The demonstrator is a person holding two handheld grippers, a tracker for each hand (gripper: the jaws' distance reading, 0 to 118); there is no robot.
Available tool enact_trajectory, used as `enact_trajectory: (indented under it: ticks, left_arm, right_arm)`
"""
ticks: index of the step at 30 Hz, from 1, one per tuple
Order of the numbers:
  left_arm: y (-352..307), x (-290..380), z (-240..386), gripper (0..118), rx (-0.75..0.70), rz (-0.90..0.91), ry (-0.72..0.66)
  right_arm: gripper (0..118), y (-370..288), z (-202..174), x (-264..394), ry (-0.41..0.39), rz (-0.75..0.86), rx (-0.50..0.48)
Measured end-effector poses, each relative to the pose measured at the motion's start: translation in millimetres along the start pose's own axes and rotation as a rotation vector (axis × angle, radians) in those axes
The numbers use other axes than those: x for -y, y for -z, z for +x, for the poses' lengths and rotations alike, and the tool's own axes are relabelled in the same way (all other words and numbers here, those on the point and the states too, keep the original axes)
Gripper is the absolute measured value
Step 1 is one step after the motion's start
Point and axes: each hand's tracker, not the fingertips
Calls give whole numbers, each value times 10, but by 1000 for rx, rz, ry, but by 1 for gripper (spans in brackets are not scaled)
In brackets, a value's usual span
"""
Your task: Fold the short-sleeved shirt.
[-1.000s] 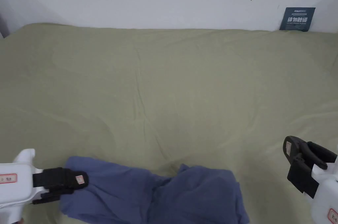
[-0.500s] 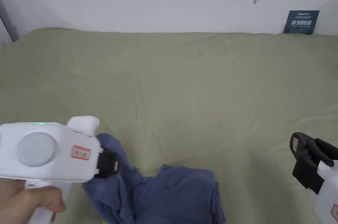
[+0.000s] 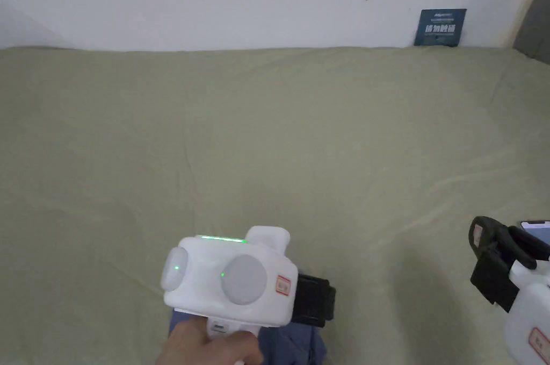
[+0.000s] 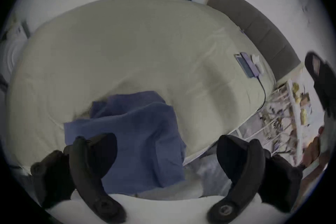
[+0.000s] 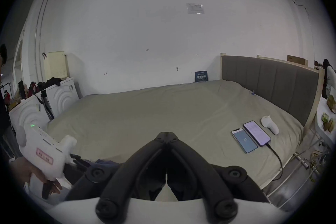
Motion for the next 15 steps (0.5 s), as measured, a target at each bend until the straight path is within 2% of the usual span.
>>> enact_trajectory:
  ticks: [3, 4, 5, 7, 8, 12, 15]
  left_arm:
    - [-274, -12, -281, 109, 95, 63, -86]
    - [-344, 8, -410, 103, 112, 94, -117]
    - [-387, 37, -547, 90, 140, 119, -144]
    - [-338, 112, -763, 18, 201, 123, -225]
    - [-260, 153, -825, 0, 229, 110, -258]
    - [250, 355, -841, 0, 385, -7, -266]
    - [712, 511, -684, 0, 438, -54, -259]
  right_arm:
    - [2, 2, 74, 17, 26, -3, 16]
    - [2, 17, 89, 26, 41, -7, 14]
    - [2, 38, 96, 37, 51, -16, 9]
    - [2, 77, 78, 72, 60, -29, 1]
    - [2, 90, 60, 89, 62, -36, -4]
    - [2, 139, -33, 155, 62, -71, -35]
    - [2, 169, -79, 190, 70, -105, -62]
